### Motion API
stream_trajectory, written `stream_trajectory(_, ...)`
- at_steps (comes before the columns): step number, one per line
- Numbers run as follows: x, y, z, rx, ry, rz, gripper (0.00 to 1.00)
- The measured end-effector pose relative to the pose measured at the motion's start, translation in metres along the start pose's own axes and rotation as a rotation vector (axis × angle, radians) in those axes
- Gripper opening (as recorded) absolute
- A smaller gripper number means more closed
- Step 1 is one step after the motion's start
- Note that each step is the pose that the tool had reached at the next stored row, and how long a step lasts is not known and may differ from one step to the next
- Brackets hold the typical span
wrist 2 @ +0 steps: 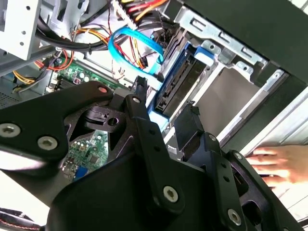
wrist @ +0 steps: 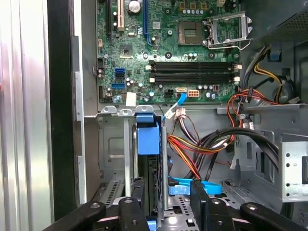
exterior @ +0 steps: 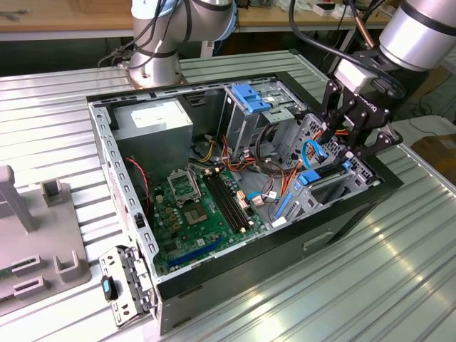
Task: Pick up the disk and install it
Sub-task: 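Insert the first disk wire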
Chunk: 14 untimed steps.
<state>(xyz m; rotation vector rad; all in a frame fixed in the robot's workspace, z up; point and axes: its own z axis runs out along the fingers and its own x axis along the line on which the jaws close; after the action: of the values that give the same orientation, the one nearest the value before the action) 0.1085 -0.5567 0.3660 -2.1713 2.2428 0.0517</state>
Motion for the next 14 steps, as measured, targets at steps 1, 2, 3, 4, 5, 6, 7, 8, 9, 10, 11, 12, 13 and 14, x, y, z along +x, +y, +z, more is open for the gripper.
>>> stream_trajectory(1, 0.0000, -0.0001, 0.0028, -0.0001, 0.0001, 0.000, 0.50)
stream_trajectory(2, 0.0001, -0.0001, 0.0058, -0.0002, 0.0001, 0.000, 0.50)
stream_trajectory(3, 0.0003, -0.0002, 0.0109, -0.0008, 0.0001, 0.000, 0.50)
stream_trajectory(4, 0.0003, -0.0003, 0.0138, -0.0018, 0.0002, 0.000, 0.50)
stream_trajectory(5, 0.0002, -0.0005, 0.0152, -0.0028, 0.0003, 0.000, 0.50)
stream_trajectory(6, 0.0003, -0.0006, 0.0152, -0.0029, 0.0004, 0.000, 0.50)
stream_trajectory(7, 0.0003, -0.0006, 0.0152, -0.0030, 0.0005, 0.000, 0.50)
stream_trajectory(8, 0.0003, -0.0007, 0.0153, -0.0030, 0.0003, 0.000, 0.50)
stream_trajectory(9, 0.0003, -0.0007, 0.0153, -0.0030, 0.0003, 0.000, 0.50)
stream_trajectory(10, 0.0003, -0.0008, 0.0153, -0.0030, 0.0003, 0.000, 0.50)
stream_trajectory(11, 0.0003, -0.0009, 0.0155, -0.0056, -0.0188, 0.000, 0.50)
stream_trajectory(12, 0.0003, -0.0009, 0.0154, -0.0074, -0.0294, 0.000, 0.50)
stream_trajectory(13, 0.0003, -0.0008, 0.0155, -0.0093, -0.0433, 0.000, 0.50)
stream_trajectory(14, 0.0002, -0.0008, 0.0155, -0.0119, -0.0602, 0.000, 0.50)
